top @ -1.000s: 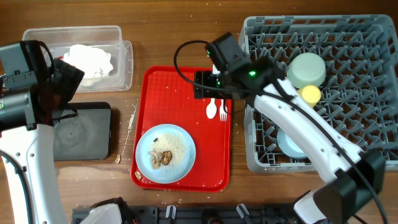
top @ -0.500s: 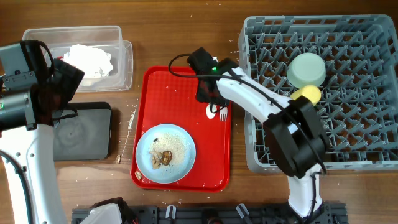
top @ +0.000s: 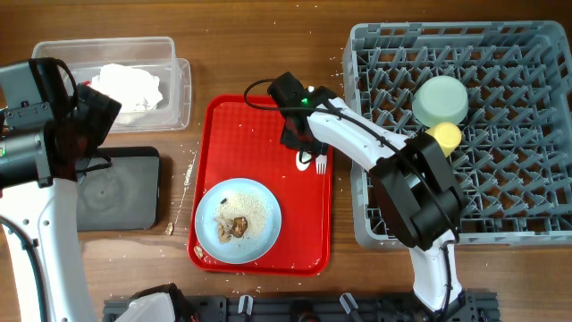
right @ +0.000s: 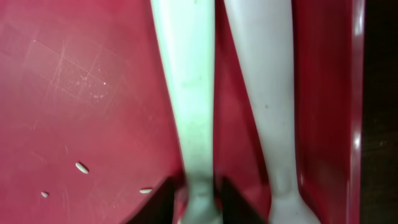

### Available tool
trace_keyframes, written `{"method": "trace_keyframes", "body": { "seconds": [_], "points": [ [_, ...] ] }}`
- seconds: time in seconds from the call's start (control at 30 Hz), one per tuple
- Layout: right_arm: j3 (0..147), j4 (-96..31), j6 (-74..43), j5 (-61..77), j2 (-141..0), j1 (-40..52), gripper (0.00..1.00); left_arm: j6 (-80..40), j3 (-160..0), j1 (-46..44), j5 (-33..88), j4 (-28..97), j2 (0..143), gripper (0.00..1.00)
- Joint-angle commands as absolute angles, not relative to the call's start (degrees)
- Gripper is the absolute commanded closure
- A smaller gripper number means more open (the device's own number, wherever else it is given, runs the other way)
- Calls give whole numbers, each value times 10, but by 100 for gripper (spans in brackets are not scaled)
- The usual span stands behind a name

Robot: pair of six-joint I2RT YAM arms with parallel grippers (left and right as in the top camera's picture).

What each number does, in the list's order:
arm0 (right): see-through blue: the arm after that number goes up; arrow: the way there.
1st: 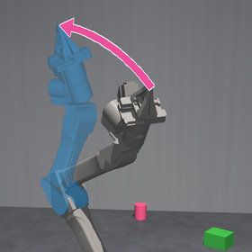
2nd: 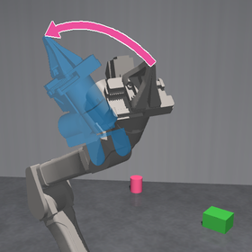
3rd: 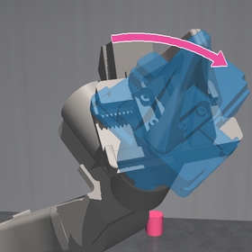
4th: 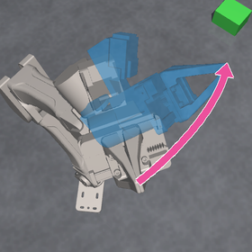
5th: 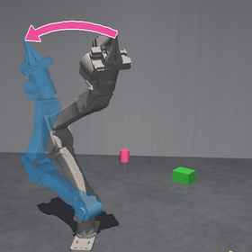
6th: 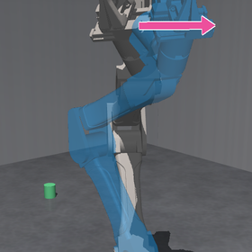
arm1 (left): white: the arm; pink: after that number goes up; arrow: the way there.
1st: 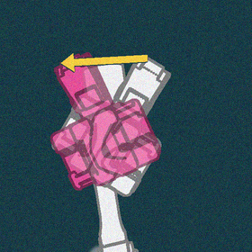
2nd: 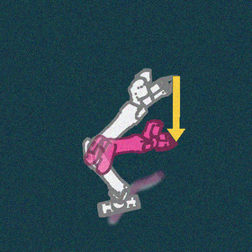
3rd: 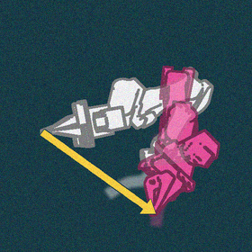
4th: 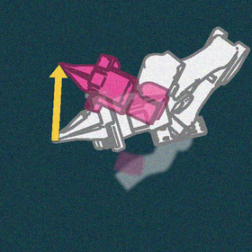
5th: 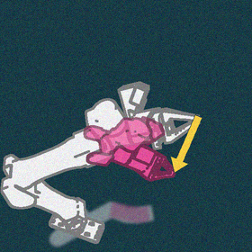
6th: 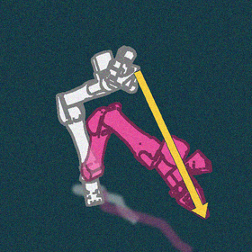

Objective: Sort waste into correct bins and load items into the dishwasher rack
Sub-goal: 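Reach the right gripper to the white fork on the tray, then grasp the white fork with the right gripper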

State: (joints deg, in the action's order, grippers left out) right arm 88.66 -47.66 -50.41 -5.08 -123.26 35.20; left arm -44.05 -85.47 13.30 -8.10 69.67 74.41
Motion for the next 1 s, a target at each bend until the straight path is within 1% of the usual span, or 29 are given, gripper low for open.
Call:
{"method": "trace_keyframes", "body": {
  "seconds": [0.0,0.03,0.2,0.4,0.53,0.63,0.73,0.8,0.87,0.97],
  "points": [
    [892,-485,-508,-29,-1255,353,92,-442,-857,137,-86,695,743,0],
    [893,-488,-507,-25,-1254,353,96,-442,-857,137,-86,695,743,0],
    [915,-508,-487,-23,-1237,348,96,-442,-857,137,-86,695,743,0],
    [967,-536,-413,-17,-1167,317,96,-442,-857,137,-86,695,743,0],
    [967,-537,-342,-4,-1081,249,96,-442,-857,137,-86,695,743,0],
    [967,-541,-283,78,-1033,192,96,-442,-857,137,-86,695,743,0],
    [967,-563,-301,138,-1026,175,91,-442,-857,137,-86,695,743,0],
    [956,-566,-315,128,-1034,190,87,-442,-857,137,-86,695,743,0],
    [939,-562,-317,96,-1046,217,79,-442,-857,137,-86,695,743,0],
    [924,-562,-322,47,-1083,261,77,-442,-857,137,-86,695,743,0]
  ]
}}
